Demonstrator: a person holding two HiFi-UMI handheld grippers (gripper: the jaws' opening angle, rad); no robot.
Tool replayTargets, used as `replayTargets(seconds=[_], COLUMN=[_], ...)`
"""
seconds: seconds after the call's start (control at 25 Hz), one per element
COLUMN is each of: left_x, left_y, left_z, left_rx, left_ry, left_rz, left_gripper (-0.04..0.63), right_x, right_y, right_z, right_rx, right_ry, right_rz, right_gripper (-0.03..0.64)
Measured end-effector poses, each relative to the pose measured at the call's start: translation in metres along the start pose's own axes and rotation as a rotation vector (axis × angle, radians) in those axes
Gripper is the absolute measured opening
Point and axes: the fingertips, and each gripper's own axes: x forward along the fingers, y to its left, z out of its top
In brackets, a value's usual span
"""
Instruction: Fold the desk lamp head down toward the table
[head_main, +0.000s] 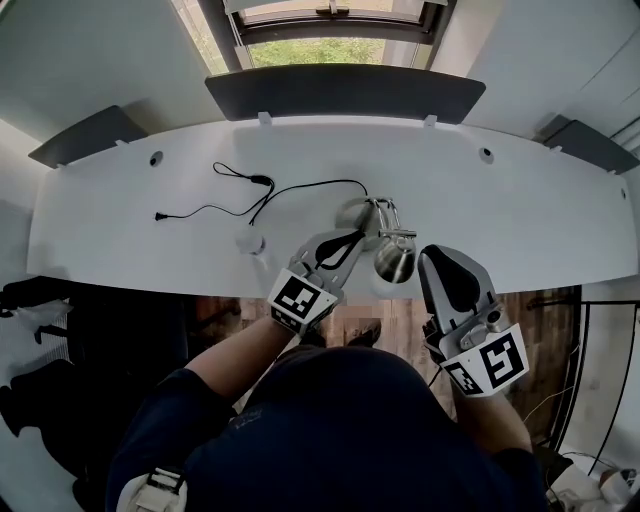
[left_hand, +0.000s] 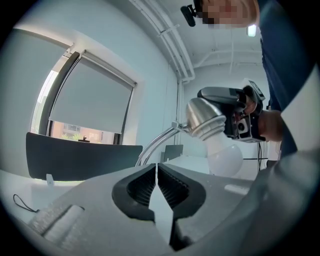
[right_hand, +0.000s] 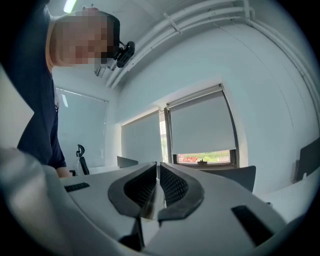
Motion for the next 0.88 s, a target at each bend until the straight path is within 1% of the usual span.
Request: replayTargets(seconds=[0.12, 0.2, 0.4, 0.56, 0.76, 0.88], left_x=[0.013, 0.02, 0.037, 0.051, 0.066, 0.073], left_y=[0.009, 0.015, 0.031, 0.039, 0.047, 0.046], left_z=[-0.011, -0.018, -0.035, -0.045, -0.052, -0.054], left_rx=[-0.005, -0.001, 0.014, 0.022, 0.039, 0.045], left_ry=[0.023, 0.04, 0.076, 0.091, 0.11, 0.114], left_rz=[0.008, 0.014, 0.023, 0.027, 0.031, 0.019], left_gripper=[0.006, 0.008, 0.067, 0.105, 0.143, 0.147], right_x=[0.006, 0.01, 0.019, 0.024, 0.031, 0.033], right_y=[0.0, 0.001, -0.002, -0.001, 0.002, 0.004], right_z=[-0.001, -0.002, -0.003, -0.003, -0.009, -0.012], right_rx=[0.003, 0.013, 0.018, 0.019, -0.006, -0.012], right_ry=[0.022, 0.035, 0.057, 0.075, 0.119, 0.148], right_rz=[0.012, 0.019, 0.022, 0.026, 0.02, 0.025], right_gripper=[0.036, 0.066, 0.114, 0.134, 0.153, 0.156])
